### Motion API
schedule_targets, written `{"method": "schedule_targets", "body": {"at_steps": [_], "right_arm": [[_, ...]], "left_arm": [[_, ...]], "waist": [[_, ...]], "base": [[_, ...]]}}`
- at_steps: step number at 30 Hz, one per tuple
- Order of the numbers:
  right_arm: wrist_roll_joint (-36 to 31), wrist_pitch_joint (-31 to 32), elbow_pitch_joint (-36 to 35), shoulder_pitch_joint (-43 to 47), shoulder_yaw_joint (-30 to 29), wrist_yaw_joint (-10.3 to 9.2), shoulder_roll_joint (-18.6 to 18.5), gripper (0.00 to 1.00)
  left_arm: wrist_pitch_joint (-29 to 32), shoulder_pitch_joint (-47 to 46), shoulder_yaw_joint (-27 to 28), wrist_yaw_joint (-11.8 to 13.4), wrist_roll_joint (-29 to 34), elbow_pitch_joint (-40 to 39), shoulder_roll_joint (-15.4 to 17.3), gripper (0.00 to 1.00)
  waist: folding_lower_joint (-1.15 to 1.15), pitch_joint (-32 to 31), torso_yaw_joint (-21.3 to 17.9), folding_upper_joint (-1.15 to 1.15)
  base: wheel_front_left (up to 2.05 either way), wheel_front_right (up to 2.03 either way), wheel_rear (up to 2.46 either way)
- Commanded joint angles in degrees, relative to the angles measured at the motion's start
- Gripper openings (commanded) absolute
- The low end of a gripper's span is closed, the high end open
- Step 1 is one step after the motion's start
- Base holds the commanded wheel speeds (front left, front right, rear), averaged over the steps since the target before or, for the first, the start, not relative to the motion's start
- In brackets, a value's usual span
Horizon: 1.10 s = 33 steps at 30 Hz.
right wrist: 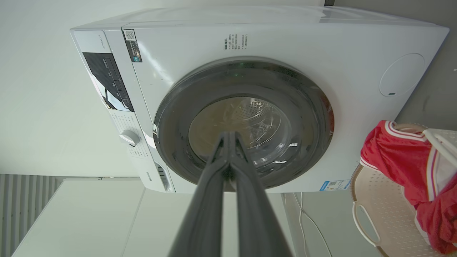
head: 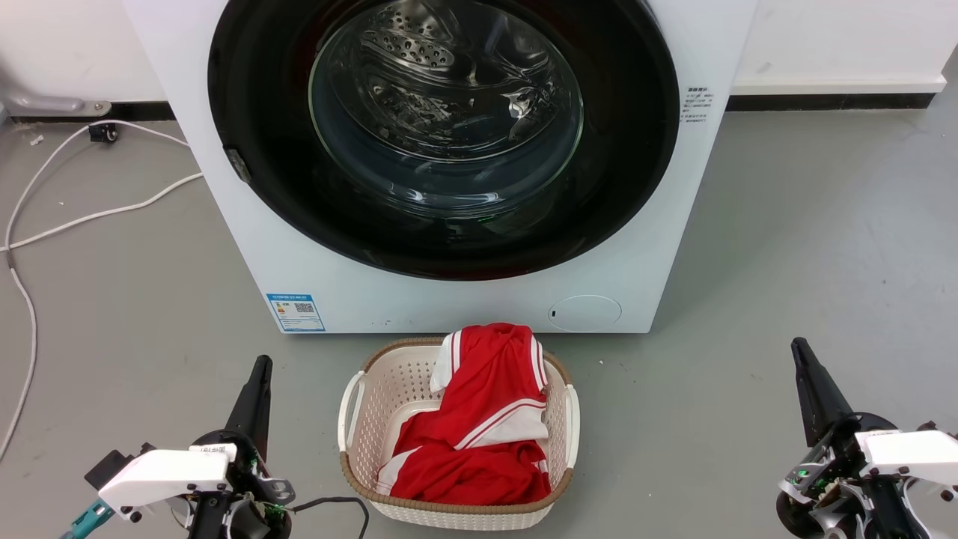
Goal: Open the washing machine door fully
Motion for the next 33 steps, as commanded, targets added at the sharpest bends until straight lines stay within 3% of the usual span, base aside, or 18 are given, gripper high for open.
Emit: {"method": "schedule_targets", "body": {"at_steps": [1, 11, 12, 22, 28, 33], "right_arm": [[-0.2, 0.2, 0.1, -0.7, -0.1, 0.00, 0.2, 0.00], [-0.4, 0.4, 0.1, -0.7, -0.3, 0.00, 0.4, 0.00], [-0.2, 0.1, 0.0, 0.0, -0.3, 0.00, 0.2, 1.00], [-1.9, -2.2, -1.5, 1.5, 0.7, 0.00, 0.5, 1.00], [-7.2, -3.5, -3.0, 2.1, 0.9, 0.00, 0.5, 1.00], [-16.4, -4.7, -5.0, 2.6, 1.5, 0.00, 0.6, 1.00]], "left_arm": [[0.2, -0.4, 0.1, -0.2, 0.2, 0.0, -0.1, 0.00], [0.4, -0.4, 0.3, -0.2, 0.4, 0.1, -0.2, 0.00], [0.1, 0.0, 0.2, 0.0, 0.1, 0.0, -0.2, 1.00], [-2.3, 0.5, -1.5, 0.0, 1.6, -0.8, -0.4, 1.00], [-3.6, 0.6, -1.4, 0.0, 5.5, -2.4, -0.5, 1.00], [-4.8, 0.6, -1.4, 0.0, 12.5, -4.5, -0.5, 1.00]], "waist": [[0.00, 0.0, 0.0, 0.00], [0.00, 0.0, 0.0, 0.00], [0.00, 0.0, 0.0, 0.00], [0.00, 0.0, 0.1, 0.00], [0.00, -0.1, 0.1, 0.00], [0.00, -0.1, 0.2, 0.00]], "base": [[0.00, 0.00, 0.00], [0.00, 0.00, 0.00], [0.00, 0.00, 0.00], [0.00, 0.00, 0.00], [0.00, 0.00, 0.00], [0.00, 0.00, 0.00]]}}
